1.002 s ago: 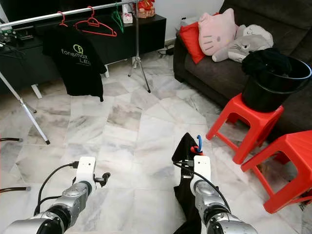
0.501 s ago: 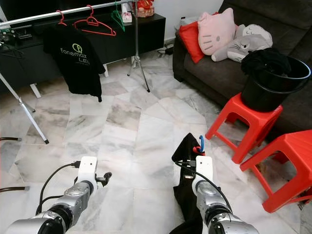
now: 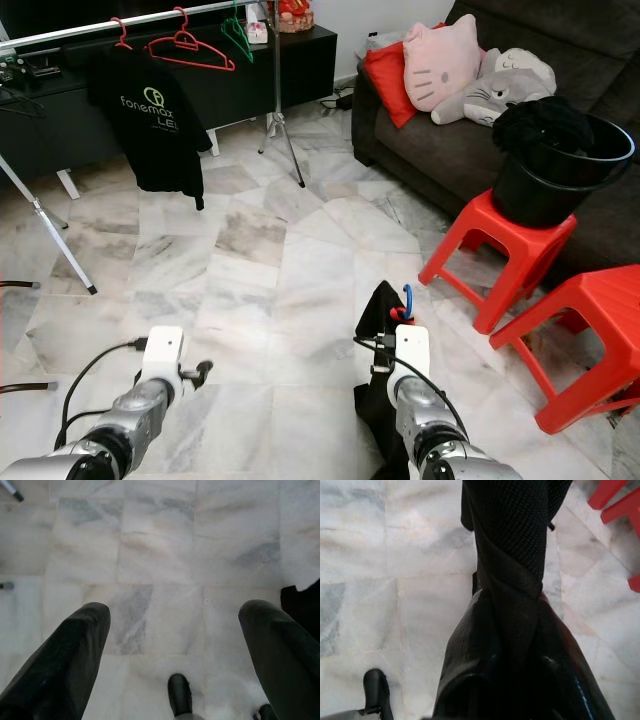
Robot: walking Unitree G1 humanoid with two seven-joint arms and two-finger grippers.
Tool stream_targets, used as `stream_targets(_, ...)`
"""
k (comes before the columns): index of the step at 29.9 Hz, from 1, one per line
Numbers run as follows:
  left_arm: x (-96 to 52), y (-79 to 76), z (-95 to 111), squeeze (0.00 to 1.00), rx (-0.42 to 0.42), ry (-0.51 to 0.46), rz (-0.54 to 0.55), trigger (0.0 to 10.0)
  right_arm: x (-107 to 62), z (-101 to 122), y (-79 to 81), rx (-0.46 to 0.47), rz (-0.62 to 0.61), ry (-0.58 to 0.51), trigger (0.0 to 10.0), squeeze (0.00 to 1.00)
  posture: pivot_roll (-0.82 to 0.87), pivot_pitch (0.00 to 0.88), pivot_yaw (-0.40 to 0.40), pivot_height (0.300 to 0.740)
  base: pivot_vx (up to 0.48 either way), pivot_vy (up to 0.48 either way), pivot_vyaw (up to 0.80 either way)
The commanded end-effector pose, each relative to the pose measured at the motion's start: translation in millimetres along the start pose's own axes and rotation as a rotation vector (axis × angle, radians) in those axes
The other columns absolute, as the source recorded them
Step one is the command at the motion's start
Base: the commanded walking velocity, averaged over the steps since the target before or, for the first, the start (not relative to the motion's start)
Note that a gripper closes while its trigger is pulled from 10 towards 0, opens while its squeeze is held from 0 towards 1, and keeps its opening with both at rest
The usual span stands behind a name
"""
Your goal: Hang hanger
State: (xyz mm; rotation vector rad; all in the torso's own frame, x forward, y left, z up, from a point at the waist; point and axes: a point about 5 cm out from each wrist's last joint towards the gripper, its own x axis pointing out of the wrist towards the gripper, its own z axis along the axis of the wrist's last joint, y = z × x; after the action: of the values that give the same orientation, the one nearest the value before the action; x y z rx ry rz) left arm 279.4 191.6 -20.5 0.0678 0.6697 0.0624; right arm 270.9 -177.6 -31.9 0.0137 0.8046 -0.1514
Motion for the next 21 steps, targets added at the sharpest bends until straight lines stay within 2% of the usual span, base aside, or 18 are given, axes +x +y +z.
stream_targets(1,-0.3,2.0,4.0,0.0,-0.041,-0.046,-0.006,10.0,-0.5,10.0,-0.8,0.05,-0.012,-0.1,10.0,0.0,-0.05,0.0,-0.052,0.74,0.0,0.0,0.0)
stream_targets(3,-0.2,2.2,5.0,0.0,-0.045,-0.054,-0.006,10.0,-0.6,10.3,-0.7,0.054,-0.012,-0.107,10.0,0.0,-0.05,0.0,-0.052,0.74,0.0,0.0,0.0)
stream_targets(4,0.1,4.7,13.3,0.0,-0.054,-0.104,-0.003,10.0,-1.3,16.2,-2.2,-0.003,-0.025,-0.162,10.0,0.0,-0.04,0.0,-0.048,0.74,0.0,0.0,0.0)
stream_targets(5,0.1,4.7,13.3,0.0,-0.054,-0.104,-0.003,10.0,-1.3,16.2,-2.2,-0.003,-0.025,-0.162,10.0,0.0,-0.04,0.0,-0.048,0.74,0.0,0.0,0.0)
stream_targets(8,-0.7,9.4,32.4,0.0,-0.068,-0.231,0.009,10.0,-3.3,26.7,-1.7,-0.04,-0.007,-0.264,10.0,0.0,-0.03,0.0,-0.049,0.74,0.0,0.0,0.0)
stream_targets(9,-3.6,11.8,52.8,0.0,-0.093,-0.371,0.012,10.0,-7.7,70.3,-18.1,-0.052,-0.017,-0.432,10.0,0.0,-0.03,0.0,-0.05,0.74,0.0,0.0,0.0)
stream_targets(11,-8.4,14.3,65.6,0.0,-0.08,-0.479,0.021,10.0,-13.8,94.0,-31.0,-0.077,-0.026,-0.531,10.0,0.0,-0.03,0.0,-0.05,0.74,0.0,0.0,0.0)
stream_targets(12,-8.4,14.3,65.6,0.0,-0.08,-0.479,0.021,10.0,-13.8,94.0,-31.0,-0.077,-0.026,-0.531,10.0,0.0,-0.03,0.0,-0.05,0.74,0.0,0.0,0.0)
stream_targets(13,-12.4,16.2,70.1,0.0,-0.078,-0.537,0.028,10.0,-16.2,95.9,-35.2,-0.089,-0.024,-0.562,10.0,0.0,-0.03,0.0,-0.049,0.74,0.0,0.0,0.0)
stream_targets(14,-12.4,16.2,70.1,0.0,-0.078,-0.537,0.028,10.0,-16.2,95.9,-35.2,-0.089,-0.024,-0.562,10.0,0.0,-0.03,0.0,-0.049,0.74,0.0,0.0,0.0)
stream_targets(15,-18.2,18.3,71.9,0.0,-0.075,-0.601,0.032,10.0,-19.9,96.0,-38.6,-0.126,-0.032,-0.604,10.0,0.0,-0.04,0.0,-0.047,0.74,0.0,0.0,0.0)
stream_targets(16,-23.4,18.2,71.8,0.0,-0.04,-0.642,0.034,10.0,-24.6,97.1,-40.3,-0.147,-0.033,-0.649,10.0,0.0,-0.04,0.0,-0.047,0.74,0.0,0.0,0.0)
stream_targets(21,-35.8,14.9,79.3,0.0,0.024,-0.741,0.015,10.0,-34.7,101.3,-41.9,-0.15,0.004,-0.699,10.0,0.0,-0.04,0.0,-0.058,0.74,0.0,0.0,0.0)
